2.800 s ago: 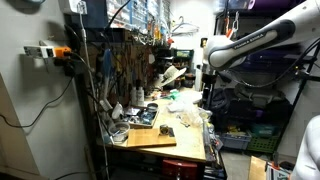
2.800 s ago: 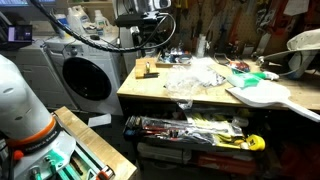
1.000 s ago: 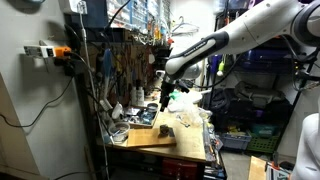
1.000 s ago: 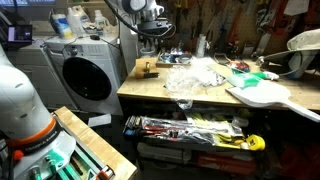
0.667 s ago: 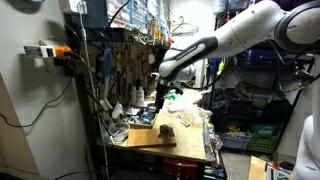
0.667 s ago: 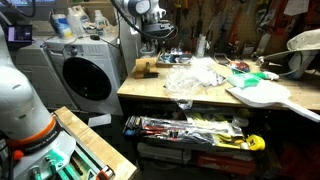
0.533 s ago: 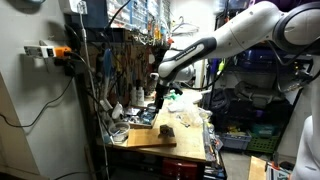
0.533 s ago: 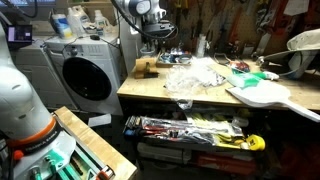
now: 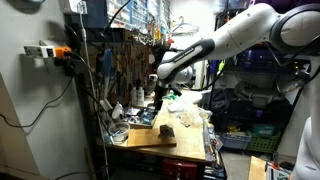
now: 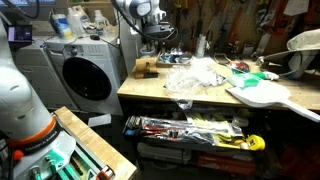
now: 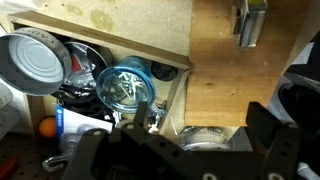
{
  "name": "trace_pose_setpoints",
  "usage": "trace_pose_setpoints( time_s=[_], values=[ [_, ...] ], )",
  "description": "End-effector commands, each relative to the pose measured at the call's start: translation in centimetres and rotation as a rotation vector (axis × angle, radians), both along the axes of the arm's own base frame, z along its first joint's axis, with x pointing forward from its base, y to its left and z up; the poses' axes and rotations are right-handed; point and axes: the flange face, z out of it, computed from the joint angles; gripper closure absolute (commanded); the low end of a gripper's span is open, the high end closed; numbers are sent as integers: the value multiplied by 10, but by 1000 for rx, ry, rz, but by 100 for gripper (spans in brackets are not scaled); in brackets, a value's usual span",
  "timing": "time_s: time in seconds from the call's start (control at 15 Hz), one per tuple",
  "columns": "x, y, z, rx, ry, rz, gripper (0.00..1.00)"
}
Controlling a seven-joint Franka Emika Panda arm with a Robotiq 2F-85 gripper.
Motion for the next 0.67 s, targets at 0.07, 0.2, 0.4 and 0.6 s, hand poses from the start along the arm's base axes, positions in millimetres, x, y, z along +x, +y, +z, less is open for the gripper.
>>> trace_pose_setpoints(
  time_s=[0.07, 0.2, 0.4, 0.6],
  values=[
    [14, 6, -30, 2, -3, 4, 0],
    [18, 10, -39, 11, -1, 12, 0],
    [28, 8, -47, 1, -21, 14, 0],
    [38, 4, -55, 2, -30, 6, 0]
  ],
)
